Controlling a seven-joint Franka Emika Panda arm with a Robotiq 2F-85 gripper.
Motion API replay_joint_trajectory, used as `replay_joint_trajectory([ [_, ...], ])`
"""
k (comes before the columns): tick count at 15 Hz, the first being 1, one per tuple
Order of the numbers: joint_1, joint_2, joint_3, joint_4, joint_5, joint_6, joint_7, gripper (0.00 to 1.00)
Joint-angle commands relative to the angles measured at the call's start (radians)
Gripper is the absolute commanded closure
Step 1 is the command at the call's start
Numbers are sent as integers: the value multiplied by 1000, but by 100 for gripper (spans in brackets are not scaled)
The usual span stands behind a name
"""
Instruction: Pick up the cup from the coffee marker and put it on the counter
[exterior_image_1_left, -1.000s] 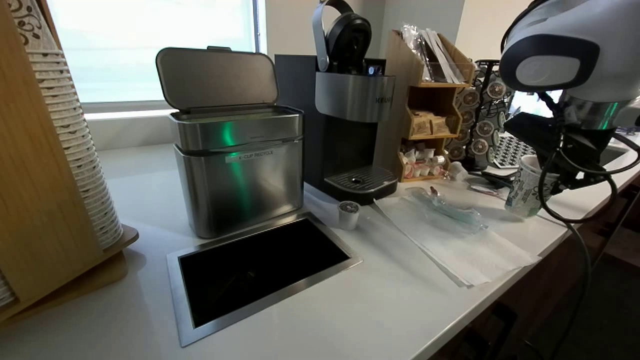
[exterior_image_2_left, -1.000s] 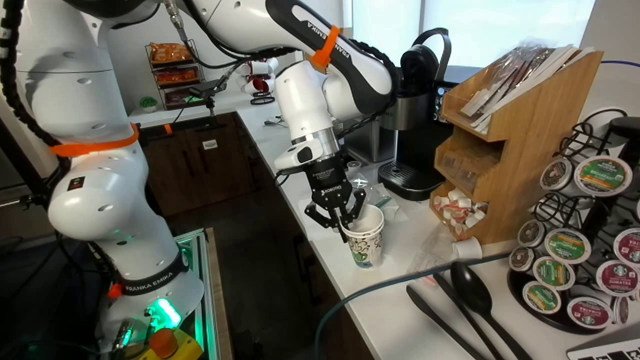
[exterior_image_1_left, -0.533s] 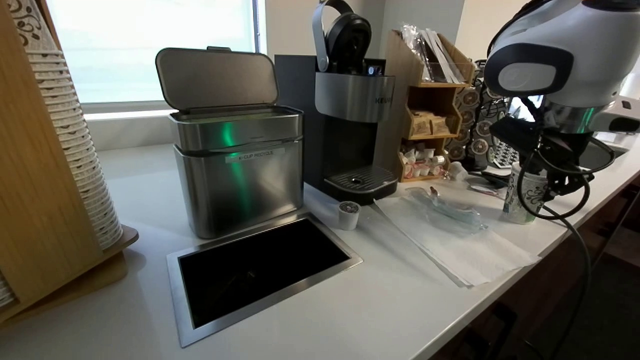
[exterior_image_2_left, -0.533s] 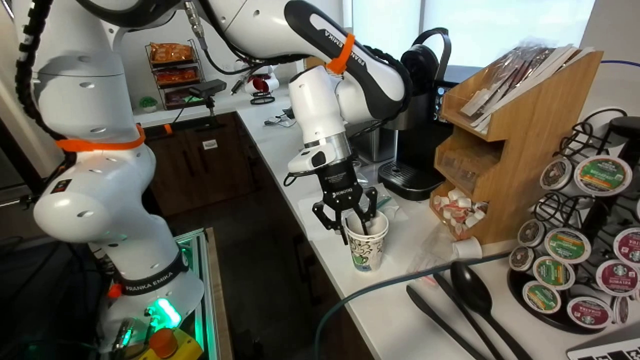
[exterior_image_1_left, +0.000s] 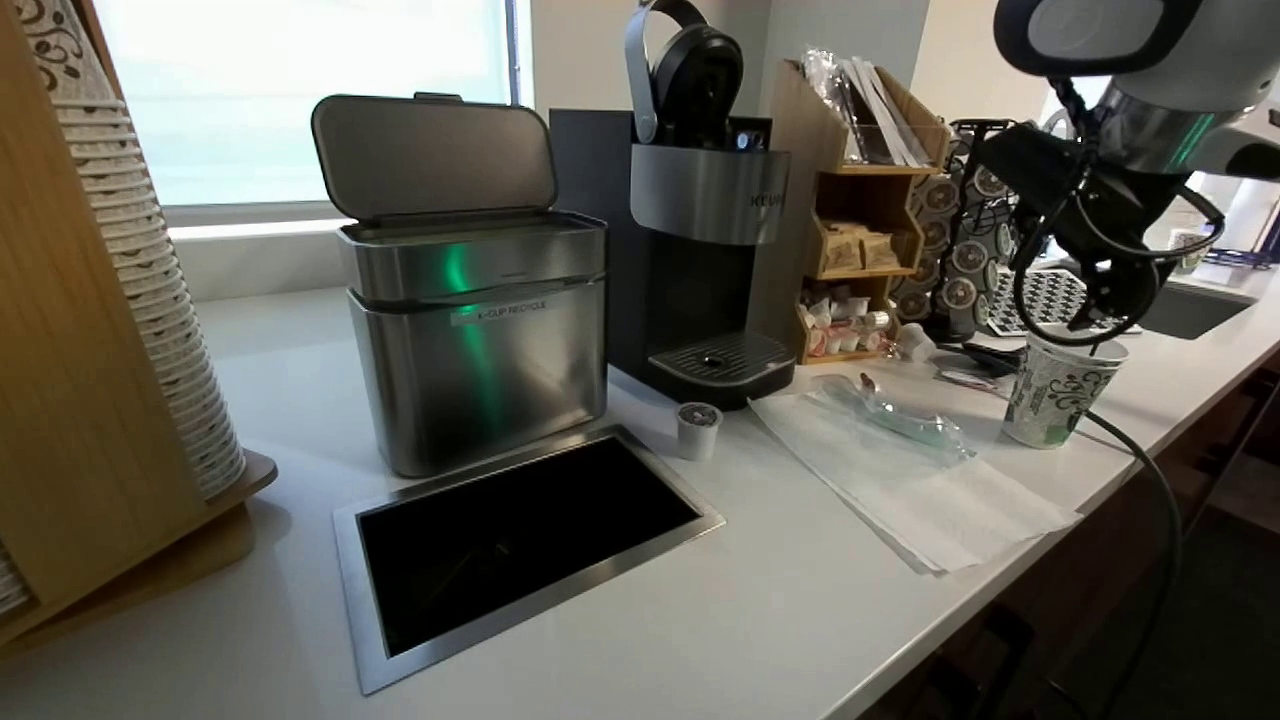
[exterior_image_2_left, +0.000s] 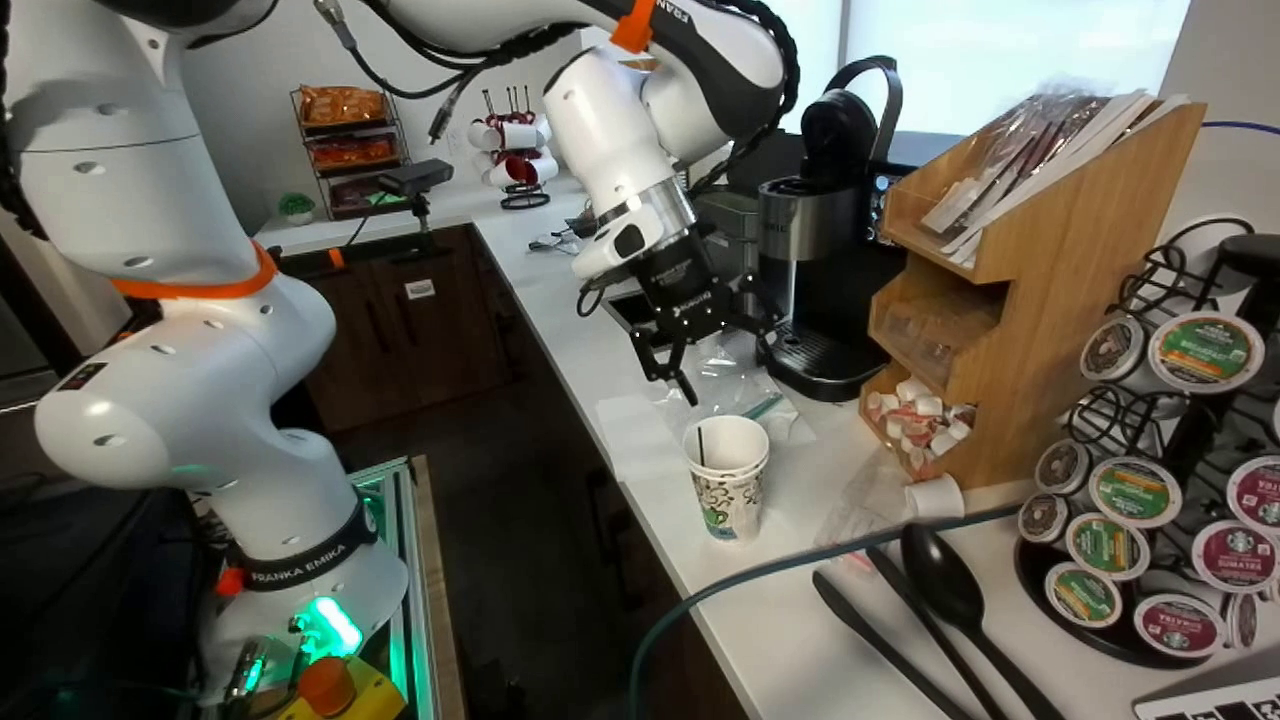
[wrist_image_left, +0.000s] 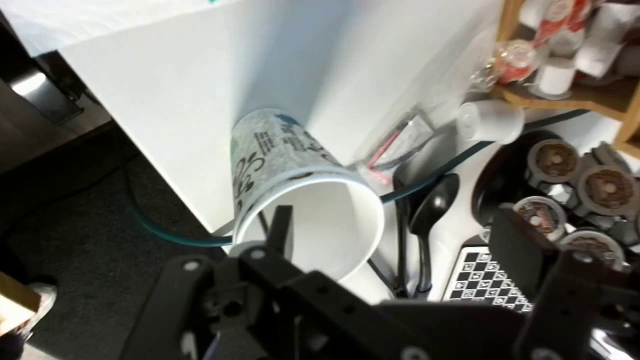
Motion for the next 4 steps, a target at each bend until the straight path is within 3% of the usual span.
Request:
replay_joint_trajectory([
  [1,-43,-69,91,7,15,-70,135,0],
  [2,176,-63,-108,20,12,-88,186,0],
  [3,15,-52,31,14,1,-47,111,0],
  [4,55,-57,4,17,-1,-50,123,0],
])
